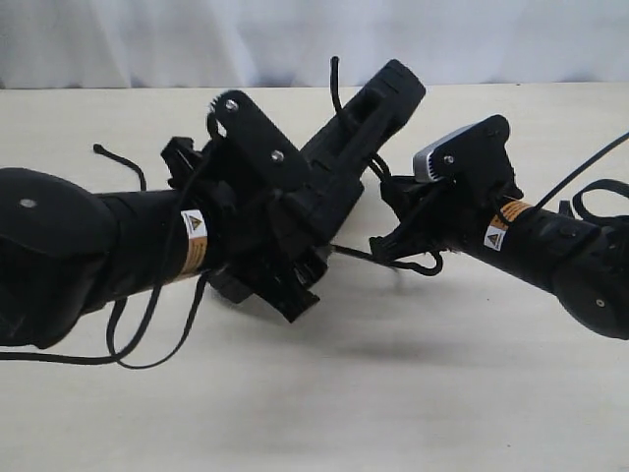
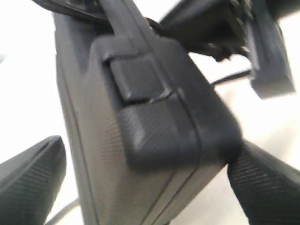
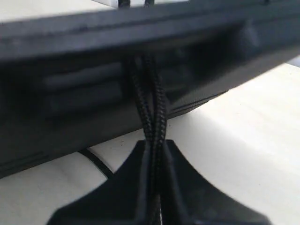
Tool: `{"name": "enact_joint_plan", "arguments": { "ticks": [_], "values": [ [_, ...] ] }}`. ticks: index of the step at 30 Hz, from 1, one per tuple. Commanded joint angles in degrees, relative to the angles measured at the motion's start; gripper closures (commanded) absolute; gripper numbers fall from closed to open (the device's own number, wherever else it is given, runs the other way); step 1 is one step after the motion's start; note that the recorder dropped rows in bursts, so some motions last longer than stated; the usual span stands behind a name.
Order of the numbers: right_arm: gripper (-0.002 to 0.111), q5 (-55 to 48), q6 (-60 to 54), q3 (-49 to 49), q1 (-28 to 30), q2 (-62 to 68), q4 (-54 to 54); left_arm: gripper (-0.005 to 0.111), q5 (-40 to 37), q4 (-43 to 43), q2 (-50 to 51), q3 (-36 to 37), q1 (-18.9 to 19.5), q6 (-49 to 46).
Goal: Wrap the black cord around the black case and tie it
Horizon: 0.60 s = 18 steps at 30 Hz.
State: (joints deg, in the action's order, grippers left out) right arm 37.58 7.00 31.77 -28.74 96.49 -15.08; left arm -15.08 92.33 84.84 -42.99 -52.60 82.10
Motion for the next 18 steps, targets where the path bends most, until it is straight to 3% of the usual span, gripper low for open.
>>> {"name": "enact_joint_plan", "arguments": {
  "ticks": [1,4,10,15,18],
  "values": [
    [0.104,-0.1,0.3,0.2,-0.1,-0.1,-0.4,0.020,-2.8,-2.1,-5.4,-0.1,-0.1,0.6],
    [0.104,-0.1,0.3,0.2,-0.1,-0.1,-0.4,0.020,-1.7,-2.1,-7.7,-0.1,-0.1,0.6],
    [0.104,-0.1,0.3,0.2,-0.1,-0.1,-0.4,0.020,8.2,-0.2,-6.4,-0.1,-0.1,0.6],
    [0.104,-0.1,0.3,0.2,-0.1,-0.1,-0.4,0.020,-2.0,-2.7,-6.6,-2.5,0.7,0.6],
    [0.104,-0.1,0.3,0.2,-0.1,-0.1,-0.4,0.020,3.6,-5.8,-6.6,-4.8,4.6,0.6]
  ]
}}
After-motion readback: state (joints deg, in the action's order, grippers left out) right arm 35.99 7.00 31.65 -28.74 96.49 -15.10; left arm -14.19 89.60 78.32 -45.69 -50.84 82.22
